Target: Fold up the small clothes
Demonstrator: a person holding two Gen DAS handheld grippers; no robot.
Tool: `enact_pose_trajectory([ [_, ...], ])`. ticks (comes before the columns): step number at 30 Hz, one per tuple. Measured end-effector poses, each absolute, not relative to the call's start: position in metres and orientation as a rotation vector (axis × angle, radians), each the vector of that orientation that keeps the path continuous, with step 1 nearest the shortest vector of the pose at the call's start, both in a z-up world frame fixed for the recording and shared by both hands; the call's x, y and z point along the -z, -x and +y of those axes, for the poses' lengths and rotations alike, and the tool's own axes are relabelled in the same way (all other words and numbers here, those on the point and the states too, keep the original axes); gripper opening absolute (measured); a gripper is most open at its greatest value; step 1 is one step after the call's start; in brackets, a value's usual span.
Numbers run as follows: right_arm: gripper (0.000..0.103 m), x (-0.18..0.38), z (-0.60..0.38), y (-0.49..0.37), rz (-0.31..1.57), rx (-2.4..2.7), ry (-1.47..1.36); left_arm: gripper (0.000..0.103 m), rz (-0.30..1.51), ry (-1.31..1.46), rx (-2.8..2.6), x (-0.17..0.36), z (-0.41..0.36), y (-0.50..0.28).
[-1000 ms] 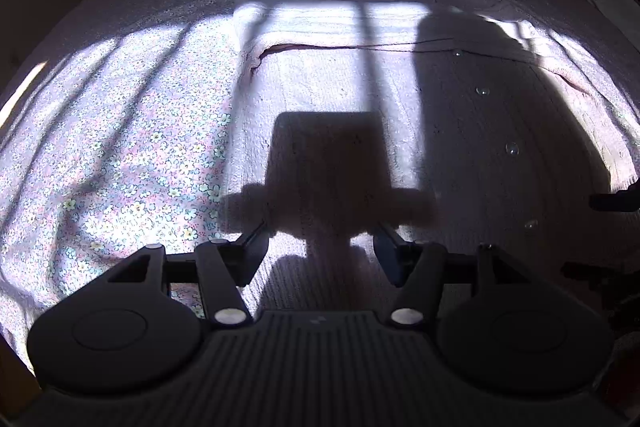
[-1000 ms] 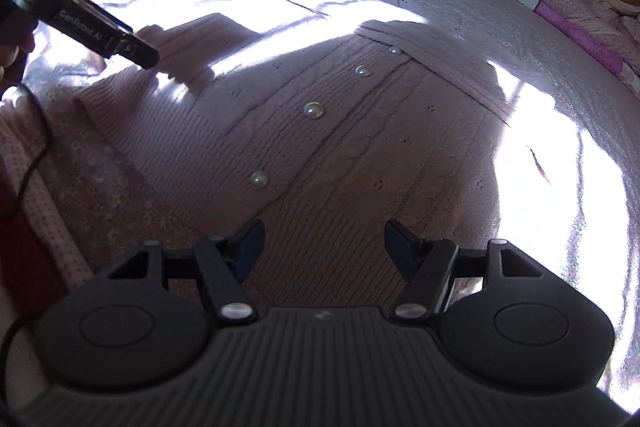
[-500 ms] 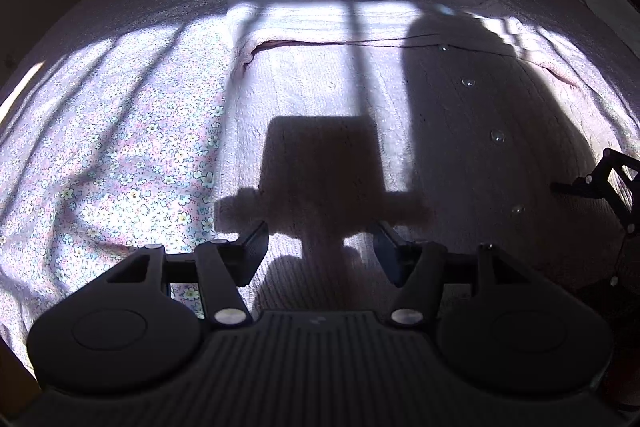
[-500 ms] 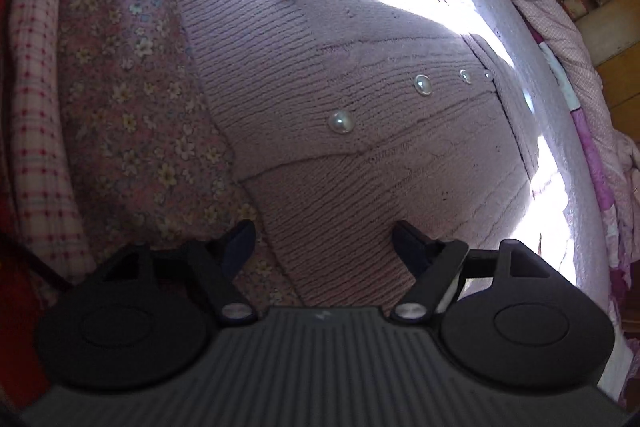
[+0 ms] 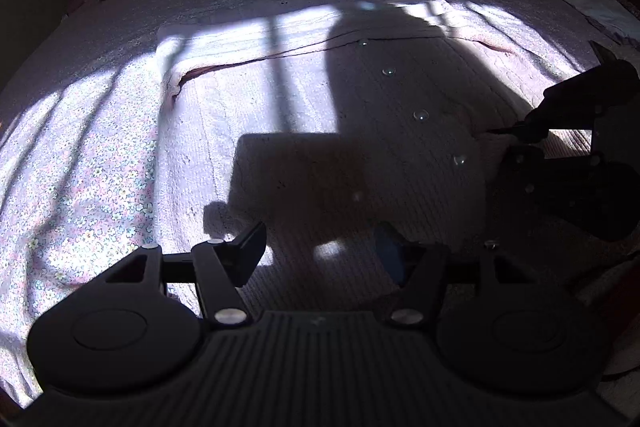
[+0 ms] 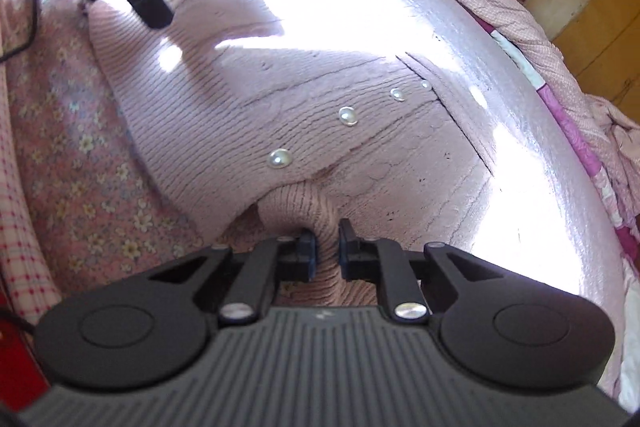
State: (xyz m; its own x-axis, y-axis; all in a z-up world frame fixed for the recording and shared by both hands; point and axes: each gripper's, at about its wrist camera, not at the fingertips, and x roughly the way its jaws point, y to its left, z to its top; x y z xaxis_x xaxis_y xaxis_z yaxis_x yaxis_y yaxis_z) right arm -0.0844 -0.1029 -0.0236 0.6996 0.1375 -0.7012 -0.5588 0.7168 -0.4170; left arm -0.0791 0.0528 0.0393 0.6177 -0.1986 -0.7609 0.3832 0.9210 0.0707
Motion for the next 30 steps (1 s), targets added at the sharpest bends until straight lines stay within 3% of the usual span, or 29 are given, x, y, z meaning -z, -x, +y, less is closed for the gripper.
enact_pose_trajectory([
  [10,0.014,-0.014,-0.112,0.042,0.780,-0.411,0.410,0.075,0.777,-0.530,0.501,-0.011,-0.001,0.104],
  [16,0.014,-0.017,-0.109,0.035,0.801,-0.408,0.368,0.075,0.768,-0.753,0.290,0.027,-0.014,0.084],
  [28,0.017,0.005,-0.117,0.061,0.820,-0.396,0.460,0.076,0.712,-0.652,0.121,0.015,0.025,0.063],
  [30,0.022,0.012,-0.120,0.073,0.820,-0.358,0.512,0.076,0.719,-0.645,0.124,0.014,0.029,0.059],
])
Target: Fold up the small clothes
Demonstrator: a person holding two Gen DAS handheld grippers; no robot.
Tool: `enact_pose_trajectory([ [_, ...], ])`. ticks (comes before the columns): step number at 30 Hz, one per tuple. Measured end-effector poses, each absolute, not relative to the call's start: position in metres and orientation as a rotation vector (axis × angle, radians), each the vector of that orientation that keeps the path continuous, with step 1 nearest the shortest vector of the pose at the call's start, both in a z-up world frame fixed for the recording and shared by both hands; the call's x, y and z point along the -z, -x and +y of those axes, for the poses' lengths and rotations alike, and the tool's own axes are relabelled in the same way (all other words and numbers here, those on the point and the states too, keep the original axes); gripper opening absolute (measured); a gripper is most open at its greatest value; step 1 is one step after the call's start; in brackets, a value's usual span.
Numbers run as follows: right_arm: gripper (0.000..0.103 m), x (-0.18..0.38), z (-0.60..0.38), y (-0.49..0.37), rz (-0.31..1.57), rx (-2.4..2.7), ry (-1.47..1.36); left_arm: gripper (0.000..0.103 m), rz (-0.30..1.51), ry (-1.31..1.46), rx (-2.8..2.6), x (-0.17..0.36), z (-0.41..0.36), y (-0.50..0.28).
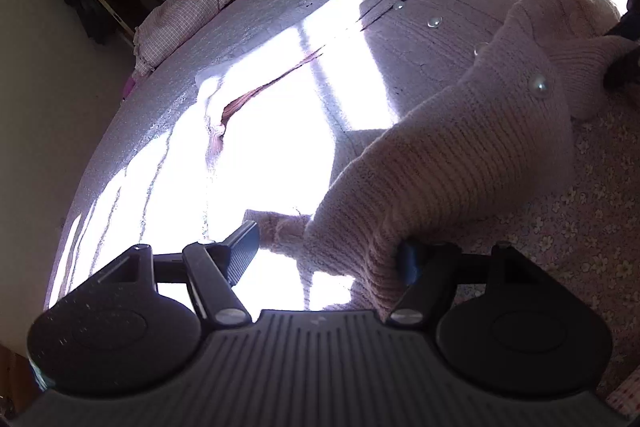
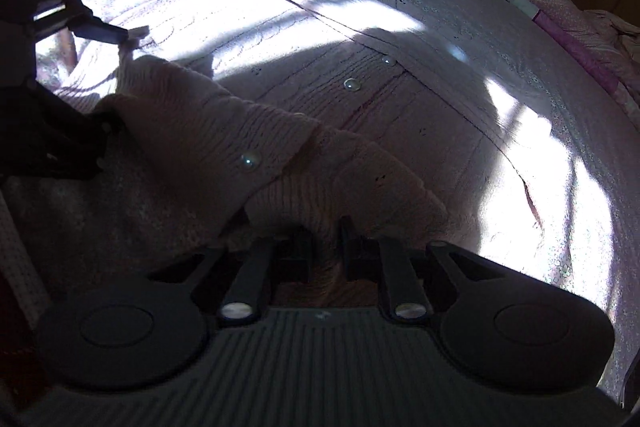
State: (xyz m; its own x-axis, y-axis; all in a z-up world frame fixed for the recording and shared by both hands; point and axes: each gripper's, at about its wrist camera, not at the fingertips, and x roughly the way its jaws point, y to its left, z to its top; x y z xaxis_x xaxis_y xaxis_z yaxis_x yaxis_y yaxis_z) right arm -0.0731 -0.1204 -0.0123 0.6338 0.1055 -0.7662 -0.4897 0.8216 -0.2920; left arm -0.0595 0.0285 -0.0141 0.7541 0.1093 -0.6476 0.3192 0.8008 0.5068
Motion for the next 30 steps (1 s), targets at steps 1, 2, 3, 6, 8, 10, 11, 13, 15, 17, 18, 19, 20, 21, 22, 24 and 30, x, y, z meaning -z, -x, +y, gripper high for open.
enact_pose_trajectory([
  [1,0.023,0.016,-0.123,0.079,0.822,-0.343,0.532,0.076,0.725,-0.639,0.130,0.014,0.030,0.057],
  [2,0.023,0.019,-0.126,0.084,0.824,-0.329,0.548,0.076,0.727,-0.636,0.133,0.015,0.030,0.056],
  [3,0.023,0.022,-0.130,0.089,0.829,-0.313,0.558,0.077,0.728,-0.637,0.136,0.015,0.031,0.058],
  [6,0.023,0.029,-0.143,0.096,0.838,-0.271,0.556,0.079,0.727,-0.646,0.142,0.017,0.032,0.053],
  [8,0.023,0.030,-0.151,0.097,0.832,-0.259,0.518,0.080,0.733,-0.647,0.142,0.016,0.032,0.050],
  [10,0.023,0.028,-0.154,0.095,0.817,-0.250,0.478,0.086,0.750,-0.635,0.134,0.013,0.034,0.049],
  [11,0.023,0.028,-0.155,0.095,0.802,-0.242,0.467,0.087,0.769,-0.607,0.129,0.013,0.038,0.045],
  [13,0.023,0.028,-0.154,0.093,0.786,-0.234,0.462,0.096,0.808,-0.538,0.112,0.011,0.047,0.036],
  [15,0.023,0.032,-0.154,0.090,0.781,-0.235,0.462,0.097,0.842,-0.466,0.120,0.010,0.056,0.029],
  [17,0.023,0.035,-0.153,0.092,0.767,-0.233,0.469,0.097,0.837,-0.449,0.140,0.010,0.060,0.031],
  [18,0.023,0.036,-0.153,0.093,0.762,-0.231,0.471,0.094,0.826,-0.454,0.146,0.010,0.060,0.033],
  [19,0.023,0.036,-0.154,0.094,0.758,-0.229,0.469,0.087,0.811,-0.464,0.155,0.010,0.058,0.036],
  [20,0.023,0.036,-0.155,0.094,0.754,-0.228,0.462,0.083,0.796,-0.474,0.169,0.010,0.056,0.040],
  [21,0.022,0.036,-0.155,0.095,0.752,-0.225,0.455,0.072,0.783,-0.485,0.185,0.009,0.053,0.044],
  [22,0.022,0.036,-0.155,0.096,0.750,-0.221,0.448,0.061,0.771,-0.495,0.203,0.008,0.049,0.051],
  [24,0.022,0.034,-0.154,0.097,0.746,-0.218,0.447,0.047,0.750,-0.505,0.208,0.006,0.045,0.056],
  [30,0.009,0.023,-0.152,0.102,0.692,-0.190,0.442,0.027,0.720,-0.433,0.185,-0.009,0.048,0.062],
])
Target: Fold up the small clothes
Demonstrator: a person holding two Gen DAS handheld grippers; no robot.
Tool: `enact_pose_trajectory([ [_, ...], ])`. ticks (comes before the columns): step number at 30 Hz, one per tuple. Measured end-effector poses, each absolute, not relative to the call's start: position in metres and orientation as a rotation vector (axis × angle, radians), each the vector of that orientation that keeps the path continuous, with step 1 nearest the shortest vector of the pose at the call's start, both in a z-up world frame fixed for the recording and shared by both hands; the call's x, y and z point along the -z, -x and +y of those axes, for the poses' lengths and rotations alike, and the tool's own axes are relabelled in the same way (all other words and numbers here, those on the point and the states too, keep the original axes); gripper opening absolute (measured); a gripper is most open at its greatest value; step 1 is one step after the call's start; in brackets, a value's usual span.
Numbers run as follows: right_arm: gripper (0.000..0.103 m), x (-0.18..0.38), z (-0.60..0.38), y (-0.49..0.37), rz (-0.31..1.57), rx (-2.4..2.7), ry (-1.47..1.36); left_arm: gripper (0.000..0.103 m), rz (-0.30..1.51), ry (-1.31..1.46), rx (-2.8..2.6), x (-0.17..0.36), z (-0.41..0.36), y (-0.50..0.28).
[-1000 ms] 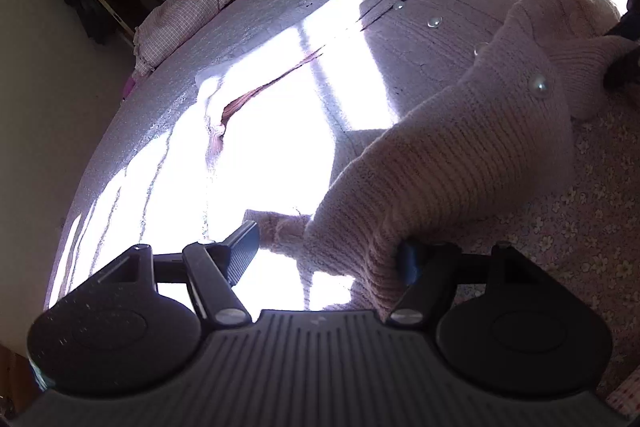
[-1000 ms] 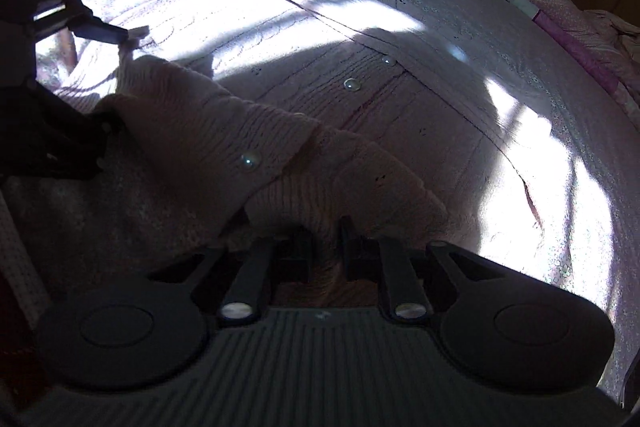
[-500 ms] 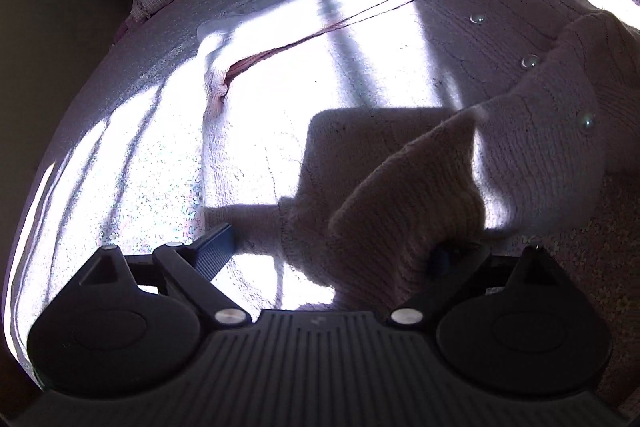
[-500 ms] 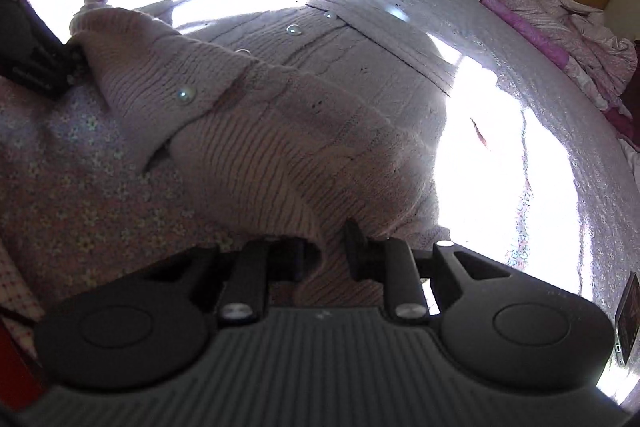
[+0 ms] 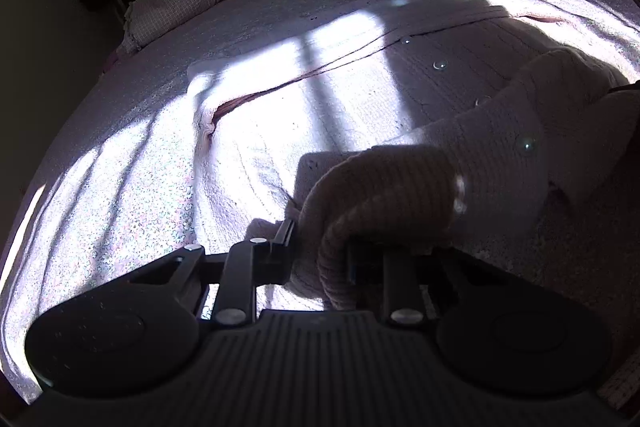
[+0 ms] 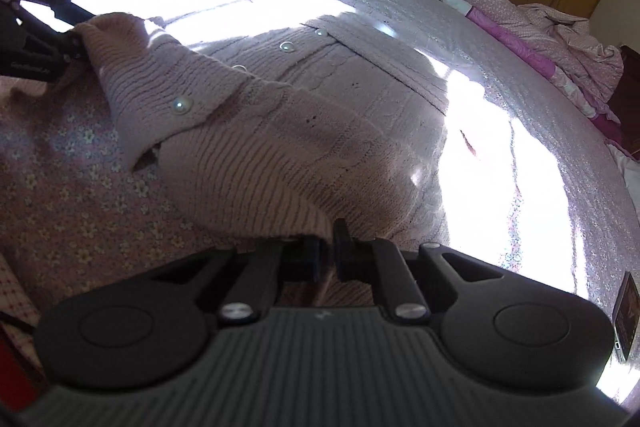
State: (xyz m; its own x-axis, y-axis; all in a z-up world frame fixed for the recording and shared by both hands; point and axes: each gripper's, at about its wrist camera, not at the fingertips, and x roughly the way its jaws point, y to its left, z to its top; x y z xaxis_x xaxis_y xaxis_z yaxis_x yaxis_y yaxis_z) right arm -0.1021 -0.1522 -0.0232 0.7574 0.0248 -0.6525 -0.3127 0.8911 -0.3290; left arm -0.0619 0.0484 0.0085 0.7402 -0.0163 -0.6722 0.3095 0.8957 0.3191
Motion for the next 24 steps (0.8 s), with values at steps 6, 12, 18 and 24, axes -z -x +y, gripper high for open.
enact_pose_trajectory([
  [6,0.008,0.002,-0.158,0.108,0.609,-0.150,0.413,0.024,0.651,-0.396,0.184,-0.030,0.049,0.074],
  [12,0.008,-0.021,-0.160,0.110,0.522,-0.121,0.382,0.024,0.598,-0.342,0.166,-0.053,0.049,0.073],
  [18,0.008,-0.043,-0.170,0.094,0.454,-0.095,0.326,0.024,0.565,-0.351,0.157,-0.066,0.043,0.062],
  [24,0.008,-0.056,-0.175,0.069,0.388,-0.065,0.302,0.024,0.546,-0.328,0.167,-0.083,0.038,0.040],
])
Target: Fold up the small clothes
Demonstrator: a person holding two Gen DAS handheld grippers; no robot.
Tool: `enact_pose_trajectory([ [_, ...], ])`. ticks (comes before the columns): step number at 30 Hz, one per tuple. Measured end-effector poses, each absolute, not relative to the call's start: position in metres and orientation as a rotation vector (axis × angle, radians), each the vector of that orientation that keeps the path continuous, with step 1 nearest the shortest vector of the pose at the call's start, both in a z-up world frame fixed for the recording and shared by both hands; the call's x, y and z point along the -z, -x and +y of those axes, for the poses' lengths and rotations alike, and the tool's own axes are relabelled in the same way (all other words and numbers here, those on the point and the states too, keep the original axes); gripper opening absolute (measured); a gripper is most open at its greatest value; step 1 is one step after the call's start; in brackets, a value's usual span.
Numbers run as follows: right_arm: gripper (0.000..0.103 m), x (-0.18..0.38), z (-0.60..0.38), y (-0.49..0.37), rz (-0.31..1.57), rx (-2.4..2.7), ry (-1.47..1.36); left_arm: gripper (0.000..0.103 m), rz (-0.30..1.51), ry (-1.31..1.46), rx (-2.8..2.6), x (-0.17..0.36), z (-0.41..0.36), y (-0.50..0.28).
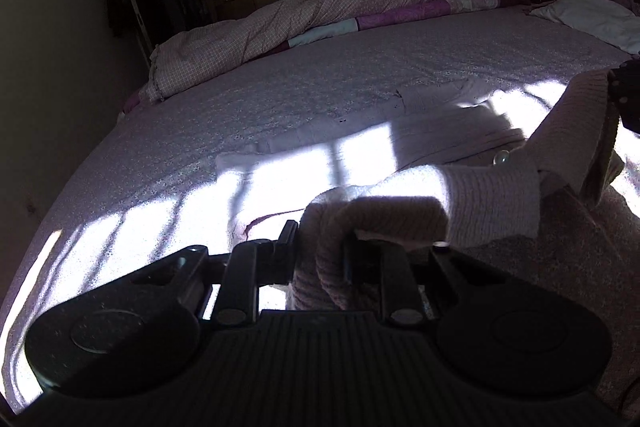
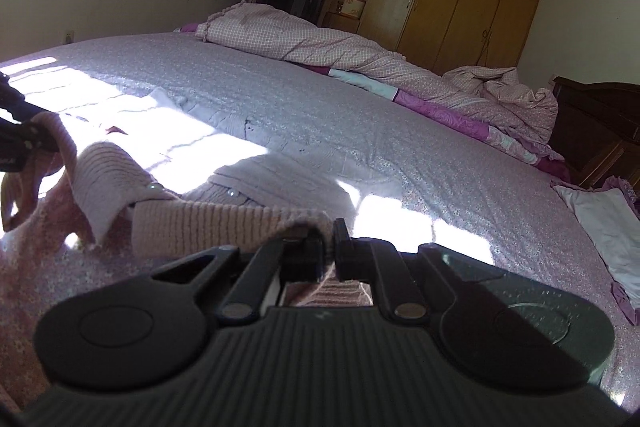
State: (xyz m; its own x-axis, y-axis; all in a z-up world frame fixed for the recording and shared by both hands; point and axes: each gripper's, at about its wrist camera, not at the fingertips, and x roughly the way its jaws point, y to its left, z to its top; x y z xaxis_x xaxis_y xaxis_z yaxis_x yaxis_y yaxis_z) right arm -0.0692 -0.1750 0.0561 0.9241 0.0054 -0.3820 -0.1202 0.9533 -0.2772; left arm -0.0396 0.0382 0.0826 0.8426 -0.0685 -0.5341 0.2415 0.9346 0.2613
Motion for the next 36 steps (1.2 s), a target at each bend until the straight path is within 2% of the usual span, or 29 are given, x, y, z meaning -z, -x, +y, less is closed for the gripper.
enact_pose_trajectory([
  [7,0.008,-0.074,-0.185,0.026,0.345,-0.049,0.248,0.023,0.492,-0.326,0.141,-0.108,0.034,-0.004],
  [15,0.008,-0.083,-0.185,-0.036,0.317,-0.024,0.254,0.023,0.491,-0.322,0.113,-0.109,0.021,-0.078],
  [21,0.008,-0.067,-0.183,-0.091,0.354,-0.001,0.271,0.023,0.540,-0.349,0.107,-0.087,0.013,-0.142],
  [26,0.008,-0.035,-0.182,-0.137,0.453,0.008,0.281,0.024,0.664,-0.356,0.115,-0.045,0.016,-0.193],
  [27,0.008,-0.027,-0.181,-0.144,0.478,0.010,0.280,0.025,0.680,-0.361,0.115,-0.038,0.016,-0.198],
  [31,0.010,0.007,-0.182,-0.169,0.593,0.021,0.278,0.045,0.692,-0.428,0.103,-0.017,0.017,-0.204],
  [36,0.010,0.016,-0.185,-0.173,0.610,0.031,0.238,0.052,0.726,-0.395,0.169,-0.031,0.027,-0.202],
])
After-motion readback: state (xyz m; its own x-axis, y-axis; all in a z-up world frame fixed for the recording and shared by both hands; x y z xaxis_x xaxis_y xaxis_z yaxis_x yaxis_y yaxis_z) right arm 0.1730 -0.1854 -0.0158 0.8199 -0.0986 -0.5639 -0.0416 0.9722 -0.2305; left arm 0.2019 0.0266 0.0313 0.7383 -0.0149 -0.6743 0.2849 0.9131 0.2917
